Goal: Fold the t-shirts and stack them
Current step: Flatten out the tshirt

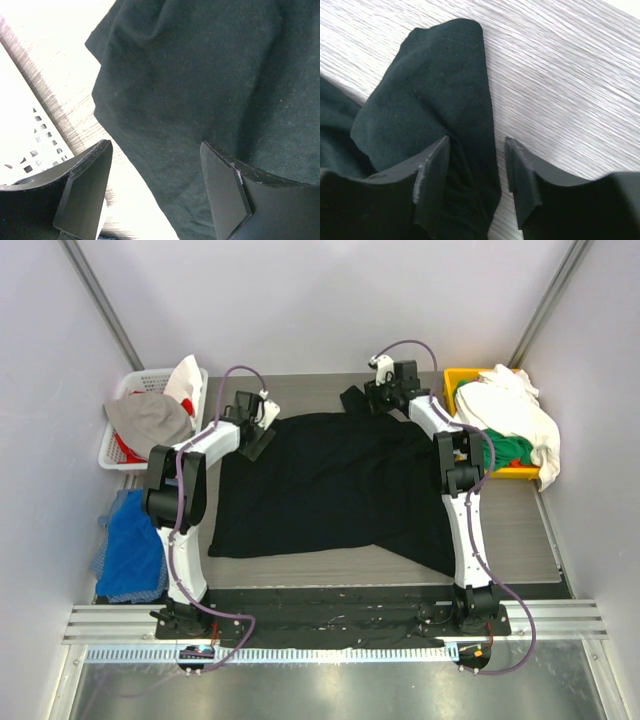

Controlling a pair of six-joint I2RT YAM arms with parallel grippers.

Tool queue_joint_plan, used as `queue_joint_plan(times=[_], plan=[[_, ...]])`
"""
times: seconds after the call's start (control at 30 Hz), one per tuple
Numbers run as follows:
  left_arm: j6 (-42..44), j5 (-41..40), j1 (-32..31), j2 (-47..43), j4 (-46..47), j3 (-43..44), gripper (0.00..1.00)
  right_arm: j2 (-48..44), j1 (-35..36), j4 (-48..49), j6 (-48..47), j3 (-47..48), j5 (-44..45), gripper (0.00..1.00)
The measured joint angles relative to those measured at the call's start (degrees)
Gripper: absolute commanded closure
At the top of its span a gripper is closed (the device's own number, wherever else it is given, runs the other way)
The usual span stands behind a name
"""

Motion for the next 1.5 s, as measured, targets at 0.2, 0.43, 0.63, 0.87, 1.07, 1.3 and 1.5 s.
queue_joint_plan(times=[0.2, 0.43, 0.63, 0.87, 1.07, 1.3, 1.5], plan=[[0.22, -0.83, 0.0, 0.0, -0.02, -0.61, 0.25, 0.04, 1.38, -0.07, 0.2, 0.07, -0.39, 0.99], [0.33, -1.33, 0.0, 0.0, 0.0, -0.66, 0.25, 0.02, 2.08, 0.17, -0.31, 0.04, 1.2, 0.99], [0.24, -1.55, 0.0, 0.0, 0.0, -0.66, 0.26, -1.01, 2.34, 1.2, -2.8, -1.16, 8.85, 0.99], [0.11, -1.99, -0.11, 0.52, -0.04, -0.17, 0.26, -1.9, 2.43, 1.81, -8.04, -1.25, 21.62, 0.99], [0.13, -2.36, -0.11, 0.94, -0.17, -0.11, 0.27, -1.9, 2.43, 2.38, -12.83, 2.03, 29.86, 0.99], [0.13, -2.45, -0.13, 0.96, -0.15, -0.11, 0.27, -1.9, 2.91, 5.77, -17.14, 6.51, 33.88, 0.99], [0.13, -2.6, -0.15, 1.05, -0.17, -0.11, 0.27, -1.88, 4.22, 7.76, -21.57, 6.84, 35.6, 0.98]])
